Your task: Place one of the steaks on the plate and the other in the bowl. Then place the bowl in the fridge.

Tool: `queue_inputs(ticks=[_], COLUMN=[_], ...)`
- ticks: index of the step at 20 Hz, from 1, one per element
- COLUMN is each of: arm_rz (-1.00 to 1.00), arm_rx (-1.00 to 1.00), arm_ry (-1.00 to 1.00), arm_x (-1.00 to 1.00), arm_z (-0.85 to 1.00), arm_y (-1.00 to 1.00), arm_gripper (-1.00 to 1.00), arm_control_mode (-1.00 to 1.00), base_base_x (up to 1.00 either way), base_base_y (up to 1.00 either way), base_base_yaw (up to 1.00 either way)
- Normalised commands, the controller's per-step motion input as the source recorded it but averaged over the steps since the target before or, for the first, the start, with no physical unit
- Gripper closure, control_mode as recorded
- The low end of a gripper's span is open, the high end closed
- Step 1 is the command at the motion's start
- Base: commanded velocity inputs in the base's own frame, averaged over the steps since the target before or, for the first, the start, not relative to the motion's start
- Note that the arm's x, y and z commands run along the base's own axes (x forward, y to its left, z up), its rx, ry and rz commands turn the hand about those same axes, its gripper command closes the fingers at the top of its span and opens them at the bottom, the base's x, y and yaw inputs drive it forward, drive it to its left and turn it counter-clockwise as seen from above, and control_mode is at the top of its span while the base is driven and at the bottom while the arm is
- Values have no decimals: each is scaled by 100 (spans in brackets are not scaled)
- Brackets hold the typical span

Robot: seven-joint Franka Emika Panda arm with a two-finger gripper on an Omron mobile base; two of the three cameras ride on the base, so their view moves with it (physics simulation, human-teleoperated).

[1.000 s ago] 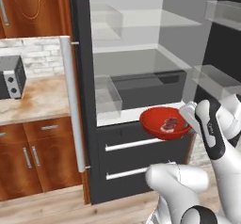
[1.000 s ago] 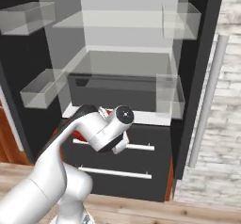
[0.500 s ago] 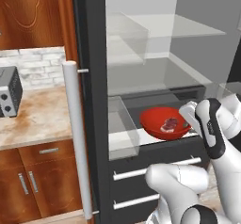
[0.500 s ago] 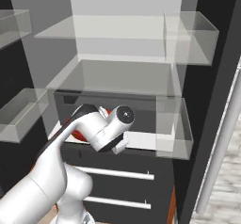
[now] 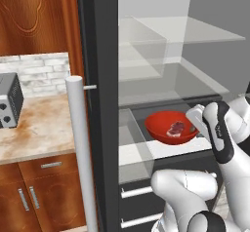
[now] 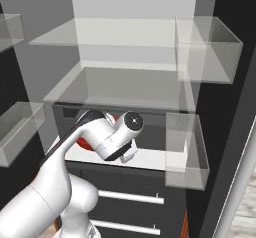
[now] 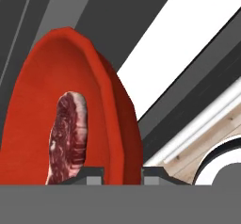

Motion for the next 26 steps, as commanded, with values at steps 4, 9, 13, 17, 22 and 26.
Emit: queue_inputs(ticks=[4,9,13,17,22,26], arm_rz=[0,-4,-8,-15,-22,-20], arm_rx=[0,0,0,1,2,1], arm_ry=[0,-8,0,-3,-11,-5], arm_x=[0,-17,-51,-28,13,55], arm_z=[0,24,57,59,59,34], arm_y=[0,5,4,0,13,13], arm_gripper=[100,100,100,100,100,100], arm_control_mode=[-100,-100,-100,-100,-100,-100], base_base_x=[0,0,0,0,0,0], base_base_y=[0,0,0,0,0,0], base_base_yaw=[0,0,0,0,0,0])
